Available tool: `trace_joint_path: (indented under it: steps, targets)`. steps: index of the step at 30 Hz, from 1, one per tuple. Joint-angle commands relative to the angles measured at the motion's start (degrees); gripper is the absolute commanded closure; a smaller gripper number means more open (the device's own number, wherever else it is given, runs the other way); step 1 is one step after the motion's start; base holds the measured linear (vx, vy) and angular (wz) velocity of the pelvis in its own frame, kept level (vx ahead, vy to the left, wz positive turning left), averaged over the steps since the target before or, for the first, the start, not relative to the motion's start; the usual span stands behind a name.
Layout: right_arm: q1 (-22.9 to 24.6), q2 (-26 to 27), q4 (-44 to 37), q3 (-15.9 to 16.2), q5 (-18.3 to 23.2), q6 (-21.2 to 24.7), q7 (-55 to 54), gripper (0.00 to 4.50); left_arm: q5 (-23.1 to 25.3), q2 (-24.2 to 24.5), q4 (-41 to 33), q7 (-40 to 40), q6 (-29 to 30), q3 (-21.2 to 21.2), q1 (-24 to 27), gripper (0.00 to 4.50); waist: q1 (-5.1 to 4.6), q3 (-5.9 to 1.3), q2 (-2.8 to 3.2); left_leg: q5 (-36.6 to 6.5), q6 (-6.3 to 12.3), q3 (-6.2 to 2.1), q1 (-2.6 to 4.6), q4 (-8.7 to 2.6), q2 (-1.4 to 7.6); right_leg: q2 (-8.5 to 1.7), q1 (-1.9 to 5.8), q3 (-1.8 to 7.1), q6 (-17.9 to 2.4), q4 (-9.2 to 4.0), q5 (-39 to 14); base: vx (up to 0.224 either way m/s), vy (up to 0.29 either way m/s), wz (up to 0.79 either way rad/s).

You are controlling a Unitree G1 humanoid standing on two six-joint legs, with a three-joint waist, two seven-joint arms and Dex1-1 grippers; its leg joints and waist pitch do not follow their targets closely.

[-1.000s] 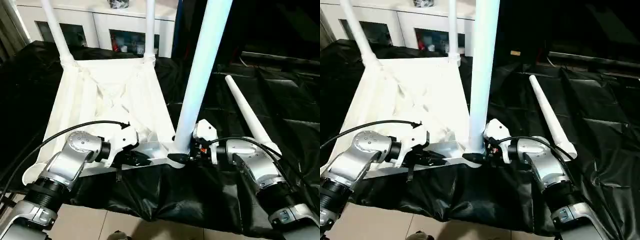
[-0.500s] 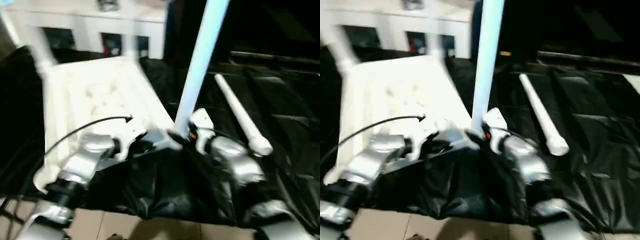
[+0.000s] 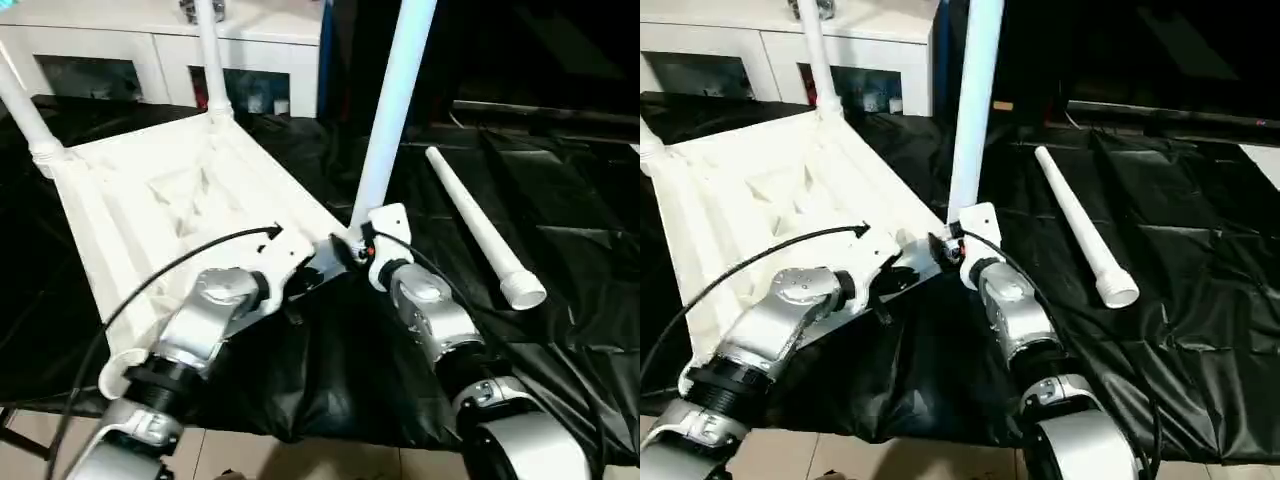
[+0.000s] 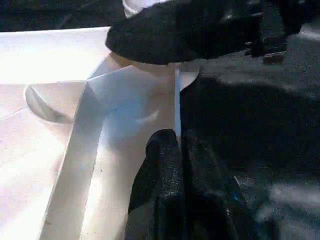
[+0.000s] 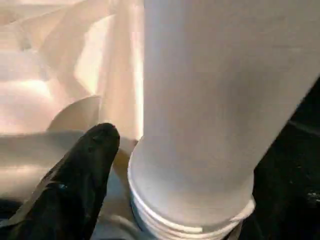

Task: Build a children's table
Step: Insert table leg to table base

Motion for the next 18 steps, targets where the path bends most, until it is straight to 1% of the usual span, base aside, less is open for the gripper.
trace_joint_path:
  steps: [1,2,3,4,5,6,7,8,9,10,12,14,15,17,18]
  targets:
    - [1.94,-1.07,-2.72,3.20,0.08,1.06,7.78,0.67,-2.83,0.46,-2.56,-5.57,-3.80,-1.63,0.29,4.50,0.18,-3.85,0.78,-15.19,0.78,-0.23,0.32,-3.81,1.16,-4.17,2.57,2.90,-9.26,-4.97,-16.36,0.000,0.000,0.00]
    - [3.41,-3.56,-5.80,4.30,0.58,1.34,12.72,0.67,-3.61,1.81,-2.20,-8.00,-4.58,-1.38,0.37,4.50,0.23,-3.87,0.71,-15.09,0.97,-0.24,0.28,-3.80,1.10,-4.11,2.68,2.89,-9.40,-4.95,-16.02,0.000,0.000,0.00]
    - [3.96,-4.51,-6.93,4.74,0.74,1.33,14.53,0.67,-3.93,2.27,-2.05,-8.89,-4.69,-1.25,0.36,4.50,0.53,-4.02,0.65,-14.46,1.22,-0.17,0.44,-3.72,1.21,-4.13,2.66,2.94,-9.75,-4.77,-14.73,0.000,0.000,0.00]
    - [4.10,-4.76,-7.21,4.84,0.80,1.30,15.04,0.67,-4.00,2.41,-2.00,-9.15,-4.77,-1.24,0.34,4.50,0.60,-3.97,0.65,-14.51,1.45,-0.11,0.52,-3.75,1.21,-4.10,2.58,2.95,-9.98,-4.83,-14.62,0.000,0.000,0.00]
    - [4.35,-5.21,-7.72,5.02,0.90,1.24,15.94,0.67,-4.13,2.65,-1.91,-9.61,-4.91,-1.21,0.32,4.50,0.61,-3.97,0.90,-14.34,1.35,-0.13,0.51,-3.70,1.26,-4.18,2.54,3.01,-10.32,-4.70,-14.41,0.000,0.000,0.00]
    - [4.92,-6.18,-8.93,5.20,1.46,1.46,18.28,0.67,-4.57,3.23,-1.84,-11.18,-5.76,-1.21,0.32,4.50,0.67,-3.99,0.90,-13.78,1.07,-0.17,0.36,-3.77,1.30,-4.20,2.68,2.95,-10.76,-4.62,-14.09,0.000,0.000,0.00]
    - [5.03,-6.37,-9.14,5.26,1.54,1.45,18.67,0.67,-4.63,3.34,-1.82,-11.40,-5.81,-1.21,0.31,4.50,0.71,-3.98,0.85,-13.69,1.07,-0.18,0.38,-3.76,1.28,-4.14,2.75,2.92,-10.76,-4.67,-13.96,0.000,0.000,0.00]
    - [6.65,-9.39,-12.56,6.19,2.82,1.35,24.75,0.67,-5.22,5.14,-1.22,-15.06,-7.41,-1.42,0.10,4.50,0.84,-4.02,1.14,-13.81,1.22,-0.18,0.49,-3.72,1.33,-4.09,2.72,2.93,-10.83,-4.67,-13.37,0.000,0.000,0.00]
    - [6.65,-9.39,-12.56,6.19,2.82,1.35,24.75,0.67,-5.22,5.14,-1.22,-15.06,-7.41,-1.42,0.10,4.50,0.89,-4.18,0.97,-13.26,1.64,-0.12,0.49,-3.62,1.36,-4.03,2.75,2.97,-11.12,-4.42,-11.64,0.000,0.000,0.00]
    - [7.55,-11.22,-14.50,6.90,3.49,1.54,28.31,0.67,-5.40,6.10,-0.80,-16.90,-8.08,-1.58,-0.06,4.50,0.89,-4.15,0.98,-13.03,1.80,-0.14,0.43,-3.66,1.40,-3.99,2.74,2.95,-11.45,-4.40,-11.01,0.000,0.000,0.00]
    - [9.67,-15.54,-19.74,8.89,5.28,3.48,37.14,0.67,-6.55,8.00,0.88,-21.25,-9.23,-1.53,-0.84,4.50,1.29,-4.15,1.04,-12.14,2.50,-0.11,0.25,-3.58,1.30,-3.95,3.06,2.89,-11.48,-4.29,-9.91,0.000,0.000,0.00]
    - [9.99,-16.22,-20.65,9.22,5.53,3.89,38.55,0.67,-6.85,8.24,1.25,-22.03,-9.37,-1.45,-1.02,4.50,1.59,-4.14,0.96,-11.67,2.70,-0.10,0.20,-3.62,1.44,-4.03,3.11,2.90,-11.79,-4.19,-9.18,0.000,0.000,0.00]
    - [10.38,-17.39,-21.95,10.10,5.74,4.53,41.05,0.67,-6.90,8.82,2.24,-23.40,-10.15,-1.52,-1.54,4.50,1.78,-4.14,0.98,-11.94,2.63,-0.06,0.26,-3.56,1.39,-4.07,3.02,2.85,-11.97,-4.27,-9.78,0.000,0.000,0.00]
    - [10.52,-17.84,-22.39,10.52,5.43,4.49,41.97,0.67,-6.78,9.08,2.76,-24.00,-10.49,-1.55,-1.79,4.50,1.88,-4.11,0.93,-12.27,2.39,-0.06,0.31,-3.57,1.42,-4.13,2.99,2.87,-11.87,-4.26,-10.62,0.000,0.000,0.00]
    - [10.57,-18.23,-22.63,10.98,4.92,4.31,42.61,0.67,-6.53,9.44,3.40,-24.68,-10.98,-1.70,-2.11,4.50,1.94,-4.00,0.91,-13.13,2.03,-0.07,0.40,-3.62,1.39,-4.21,2.84,2.85,-11.45,-4.55,-12.84,0.000,0.000,0.00]
